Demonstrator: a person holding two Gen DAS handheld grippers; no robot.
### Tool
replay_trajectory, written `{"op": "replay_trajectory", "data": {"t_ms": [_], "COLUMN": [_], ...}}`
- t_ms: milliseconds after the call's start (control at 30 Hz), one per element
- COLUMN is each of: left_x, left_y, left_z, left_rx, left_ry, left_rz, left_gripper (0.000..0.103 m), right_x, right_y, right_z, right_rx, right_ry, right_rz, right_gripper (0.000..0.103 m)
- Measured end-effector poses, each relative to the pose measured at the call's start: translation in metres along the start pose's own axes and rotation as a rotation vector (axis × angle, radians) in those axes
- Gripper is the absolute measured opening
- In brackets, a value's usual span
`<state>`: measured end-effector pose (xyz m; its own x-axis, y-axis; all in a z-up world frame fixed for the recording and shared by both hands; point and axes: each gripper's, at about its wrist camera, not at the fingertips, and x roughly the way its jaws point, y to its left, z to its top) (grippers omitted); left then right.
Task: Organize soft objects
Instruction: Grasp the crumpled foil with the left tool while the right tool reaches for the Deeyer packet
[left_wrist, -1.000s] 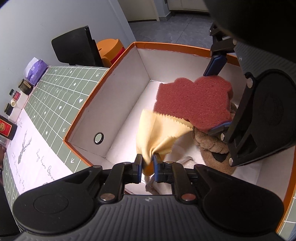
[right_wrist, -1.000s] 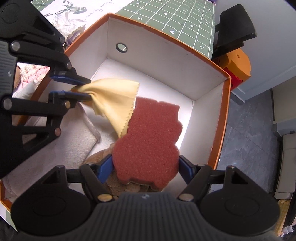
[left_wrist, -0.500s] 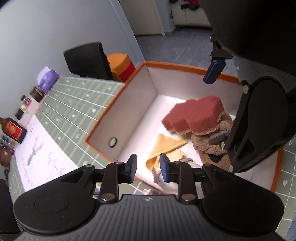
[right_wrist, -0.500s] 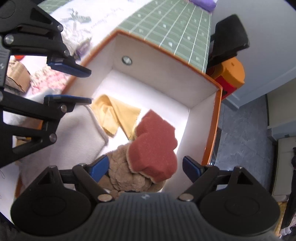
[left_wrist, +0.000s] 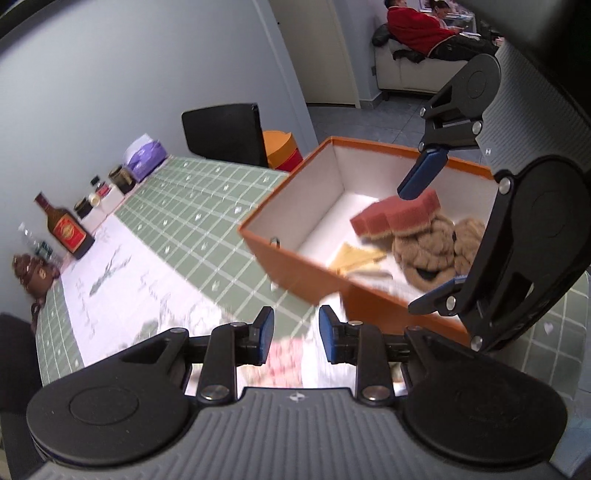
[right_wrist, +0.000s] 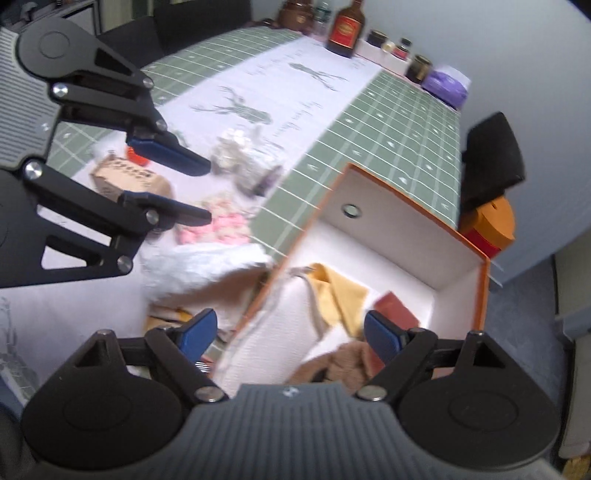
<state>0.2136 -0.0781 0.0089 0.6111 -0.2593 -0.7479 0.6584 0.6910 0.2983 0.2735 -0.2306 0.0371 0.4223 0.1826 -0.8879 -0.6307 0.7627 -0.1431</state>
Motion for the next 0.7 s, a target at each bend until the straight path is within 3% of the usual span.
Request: {"op": "replay_trajectory", "data": {"t_ms": [167,300,333,467,600,700], "left_x": [-0.013,-0.015,-0.015,-0.007,0.005,0.019], "left_y": [-0.001,-0.005,-0.006,-0.009,-0.008,-0.010], "left_z": [-0.032,-0.050,-0.054,-0.062,-0.064,-0.065], "left_rx": [-0.014,-0.027,-0.028,-0.021,-0.037,-0.044], "left_ry": [0.014,-0.002,-0.008,-0.016,-0.022,-0.004], "left_rz": [-0.019,-0.053,-0.063,-0.091,-0.139,-0.143], "left_gripper": [0.035,0.054,0.055,0.056,0.067,0.068], "right_x": [-0.001,0.004,0.005,0.011,0.015,0.017], "right_y": [0.031,0.045,0.047,0.055,0.059,0.059], "right_z": [0.000,-0.002,-0.003,-0.009,-0.014,-0.016], "right_rx": [-0.052,-0.074,-0.078,-0.109,-0.154,-0.169], "right_ry": [-0.012,-0.008,-0.007,-0.009,-0.007,0.000], "right_rz": [0.037,0.054,0.056,0.054,0.048,0.034], "right_gripper": [0.085,0.085,0.085,0.084,0.084,0.084]}}
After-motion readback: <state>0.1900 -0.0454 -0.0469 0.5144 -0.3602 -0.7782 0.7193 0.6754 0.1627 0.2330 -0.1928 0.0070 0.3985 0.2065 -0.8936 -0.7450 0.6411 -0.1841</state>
